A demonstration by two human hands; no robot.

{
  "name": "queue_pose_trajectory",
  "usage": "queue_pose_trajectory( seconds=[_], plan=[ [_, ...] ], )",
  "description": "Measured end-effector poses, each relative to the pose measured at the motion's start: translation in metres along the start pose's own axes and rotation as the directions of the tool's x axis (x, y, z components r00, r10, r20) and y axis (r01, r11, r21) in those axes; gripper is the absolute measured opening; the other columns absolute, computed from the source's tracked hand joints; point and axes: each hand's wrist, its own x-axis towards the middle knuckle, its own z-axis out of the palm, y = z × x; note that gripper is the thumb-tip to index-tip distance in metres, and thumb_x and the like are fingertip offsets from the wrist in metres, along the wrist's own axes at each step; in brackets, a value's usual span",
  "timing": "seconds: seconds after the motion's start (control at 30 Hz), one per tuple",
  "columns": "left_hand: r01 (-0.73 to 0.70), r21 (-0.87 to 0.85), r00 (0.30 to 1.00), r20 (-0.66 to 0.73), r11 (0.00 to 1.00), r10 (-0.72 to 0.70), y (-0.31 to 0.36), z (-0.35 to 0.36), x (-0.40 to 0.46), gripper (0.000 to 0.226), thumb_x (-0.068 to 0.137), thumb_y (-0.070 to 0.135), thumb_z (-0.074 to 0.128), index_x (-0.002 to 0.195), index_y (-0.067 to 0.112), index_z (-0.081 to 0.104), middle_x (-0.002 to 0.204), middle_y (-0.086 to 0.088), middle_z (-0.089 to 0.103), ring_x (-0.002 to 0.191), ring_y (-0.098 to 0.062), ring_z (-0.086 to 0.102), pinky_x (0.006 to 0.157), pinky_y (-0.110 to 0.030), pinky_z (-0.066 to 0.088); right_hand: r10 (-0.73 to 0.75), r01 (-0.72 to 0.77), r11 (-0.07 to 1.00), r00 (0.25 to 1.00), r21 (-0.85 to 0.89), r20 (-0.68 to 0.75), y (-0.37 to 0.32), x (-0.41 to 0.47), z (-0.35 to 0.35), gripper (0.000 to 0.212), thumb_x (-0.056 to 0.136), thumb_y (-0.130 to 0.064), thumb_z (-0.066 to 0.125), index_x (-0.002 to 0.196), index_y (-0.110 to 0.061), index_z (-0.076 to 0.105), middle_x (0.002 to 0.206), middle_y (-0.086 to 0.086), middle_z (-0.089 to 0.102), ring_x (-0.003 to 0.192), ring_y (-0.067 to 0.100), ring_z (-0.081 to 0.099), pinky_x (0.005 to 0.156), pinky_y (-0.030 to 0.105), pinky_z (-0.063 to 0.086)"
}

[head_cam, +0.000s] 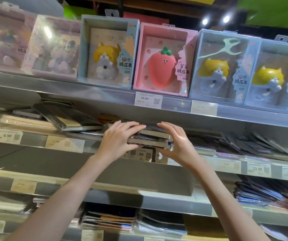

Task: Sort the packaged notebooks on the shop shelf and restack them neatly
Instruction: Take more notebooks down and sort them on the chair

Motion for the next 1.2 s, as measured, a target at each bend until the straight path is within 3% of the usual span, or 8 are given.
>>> queue_pose_trajectory(
  seconds=[0.1, 0.2, 0.37, 0.5, 0.6, 0.73, 0.93, 1.2],
  plan=[
    [0.015, -0.025, 1.0, 0.006, 1.0, -0.014, 0.007, -0.005, 0.002, 0.068, 0.067, 0.032, 0.08, 0.129, 0.031, 0.054, 0.123, 0.003, 0.06, 0.108, -0.023, 0.057, 0.087, -0.041, 0.046, 0.029, -0.03, 1.0, 0.997, -0.001, -0.064, 0.001, -0.001, 0.006, 0.083, 0.067, -0.01, 0.08, 0.133, -0.03, 0.033, 0.138, 0.002, 0.044, 0.128, 0.018, 0.037, 0.1, 0.032, 0.039],
    [0.002, -0.041, 1.0, -0.031, 0.999, -0.003, 0.013, -0.01, 0.001, 0.067, 0.067, 0.033, 0.08, 0.128, 0.032, 0.054, 0.122, 0.005, 0.061, 0.105, -0.02, 0.057, 0.076, -0.039, 0.051, 0.04, -0.04, 0.999, 0.984, 0.007, -0.173, -0.001, -0.001, 0.005, 0.082, 0.062, 0.001, 0.078, 0.123, -0.03, 0.033, 0.128, 0.006, 0.051, 0.118, 0.025, 0.049, 0.087, 0.044, 0.051],
    [-0.051, -0.016, 0.991, -0.126, 0.999, 0.048, 0.014, -0.028, 0.001, 0.066, 0.064, 0.034, 0.081, 0.125, 0.032, 0.057, 0.115, 0.009, 0.064, 0.096, -0.017, 0.061, 0.063, -0.032, 0.053, -0.005, 0.023, 0.998, 0.963, 0.064, -0.271, -0.008, -0.003, -0.001, 0.083, 0.063, -0.006, 0.083, 0.123, -0.031, 0.032, 0.127, 0.006, 0.051, 0.118, 0.019, 0.049, 0.09, 0.027, 0.045],
    [-0.061, 0.001, 0.988, -0.141, 0.998, 0.061, 0.019, -0.043, -0.002, 0.063, 0.064, 0.033, 0.081, 0.123, 0.03, 0.059, 0.113, 0.008, 0.066, 0.094, -0.018, 0.062, 0.064, -0.025, 0.044, -0.045, 0.037, 0.999, 0.948, -0.032, -0.315, -0.02, 0.0, -0.007, 0.074, 0.062, -0.017, 0.085, 0.117, -0.026, 0.037, 0.123, 0.005, 0.052, 0.113, 0.014, 0.046, 0.079, 0.026, 0.046],
    [-0.026, -0.02, 0.993, -0.115, 0.999, 0.024, 0.02, -0.052, -0.003, 0.059, 0.068, 0.035, 0.078, 0.123, 0.034, 0.059, 0.115, 0.01, 0.064, 0.095, -0.018, 0.061, 0.064, -0.025, 0.039, -0.126, 0.022, 0.96, 0.925, -0.28, -0.36, -0.03, 0.004, -0.016, 0.07, 0.054, -0.027, 0.088, 0.111, -0.018, 0.048, 0.122, 0.004, 0.044, 0.109, 0.023, 0.044, 0.076, 0.034, 0.05],
    [-0.009, -0.029, 0.997, -0.072, 1.0, 0.007, 0.025, -0.064, -0.005, 0.055, 0.071, 0.038, 0.075, 0.123, 0.036, 0.058, 0.117, 0.011, 0.062, 0.098, -0.018, 0.059, 0.064, -0.026, 0.032, -0.203, 0.003, 0.859, 0.919, -0.511, -0.337, -0.049, 0.003, -0.024, 0.066, 0.045, -0.028, 0.091, 0.101, -0.01, 0.061, 0.098, 0.008, 0.061, 0.085, 0.026, 0.054, 0.072, 0.034, 0.051],
    [-0.014, -0.033, 0.998, -0.063, 0.999, 0.012, 0.035, -0.084, -0.009, 0.055, 0.073, 0.037, 0.074, 0.125, 0.036, 0.056, 0.118, 0.01, 0.063, 0.098, -0.019, 0.059, 0.067, -0.027, 0.038, -0.142, -0.046, 0.854, 0.938, -0.519, -0.317, -0.074, -0.006, -0.039, 0.062, 0.052, -0.028, 0.089, 0.106, -0.014, 0.062, 0.097, 0.005, 0.062, 0.084, 0.026, 0.06, 0.043, 0.025, 0.043],
    [-0.018, -0.125, 0.997, -0.077, 0.992, 0.009, 0.057, -0.146, -0.009, 0.052, 0.075, 0.035, 0.073, 0.124, 0.036, 0.057, 0.118, 0.008, 0.064, 0.102, -0.017, 0.059, 0.081, -0.042, 0.05, -0.159, -0.043, 0.839, 0.934, -0.542, -0.32, -0.125, -0.011, -0.096, 0.055, 0.056, -0.035, 0.085, 0.104, -0.017, 0.064, 0.096, 0.002, 0.063, 0.088, 0.027, 0.062, 0.053, 0.027, 0.036]
  ],
)
